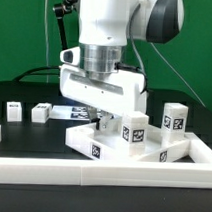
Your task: Assemble square table
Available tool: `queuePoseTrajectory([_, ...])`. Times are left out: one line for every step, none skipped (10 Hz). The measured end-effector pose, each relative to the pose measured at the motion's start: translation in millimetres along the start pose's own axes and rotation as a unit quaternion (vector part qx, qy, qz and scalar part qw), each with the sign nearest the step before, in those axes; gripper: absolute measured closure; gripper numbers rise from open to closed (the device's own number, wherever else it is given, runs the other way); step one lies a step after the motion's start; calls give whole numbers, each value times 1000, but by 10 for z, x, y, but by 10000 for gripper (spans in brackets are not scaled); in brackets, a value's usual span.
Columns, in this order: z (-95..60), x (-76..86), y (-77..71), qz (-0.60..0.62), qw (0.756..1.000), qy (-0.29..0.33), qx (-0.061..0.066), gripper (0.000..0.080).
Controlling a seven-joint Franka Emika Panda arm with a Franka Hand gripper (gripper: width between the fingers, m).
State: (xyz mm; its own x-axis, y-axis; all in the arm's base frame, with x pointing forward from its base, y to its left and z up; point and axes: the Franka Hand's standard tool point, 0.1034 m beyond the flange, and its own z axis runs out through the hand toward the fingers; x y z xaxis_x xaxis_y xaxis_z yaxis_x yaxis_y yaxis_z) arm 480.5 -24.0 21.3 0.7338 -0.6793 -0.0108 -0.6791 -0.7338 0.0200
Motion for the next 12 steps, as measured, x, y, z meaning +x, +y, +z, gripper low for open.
queuePoseTrajectory([-5, 30, 19, -29, 1000, 3, 1, 735])
queuePoseTrajectory([-9, 59, 31, -67, 998, 4, -2, 736])
queuePoseTrajectory([-18, 114, 48, -122, 992, 7, -7, 736])
queuePoseTrajectory([-21, 140, 57, -154, 988, 7, -9, 736])
queuePoseTrajectory([-13, 138, 62, -179, 984, 7, -10, 736])
queuePoseTrajectory([-11, 144, 67, -225, 974, 7, -13, 736])
queuePoseTrajectory([-11, 150, 75, -258, 966, 7, -14, 736])
queuePoseTrajectory([-11, 154, 80, -288, 958, 6, -15, 736])
queuePoseTrajectory([-10, 160, 88, -329, 944, 6, -18, 736])
queuePoseTrajectory([-10, 166, 95, -359, 933, 5, -19, 736])
queuePoseTrajectory([-10, 172, 103, -382, 924, 5, -22, 736])
queuePoseTrajectory([-10, 188, 119, -433, 901, 4, -26, 736])
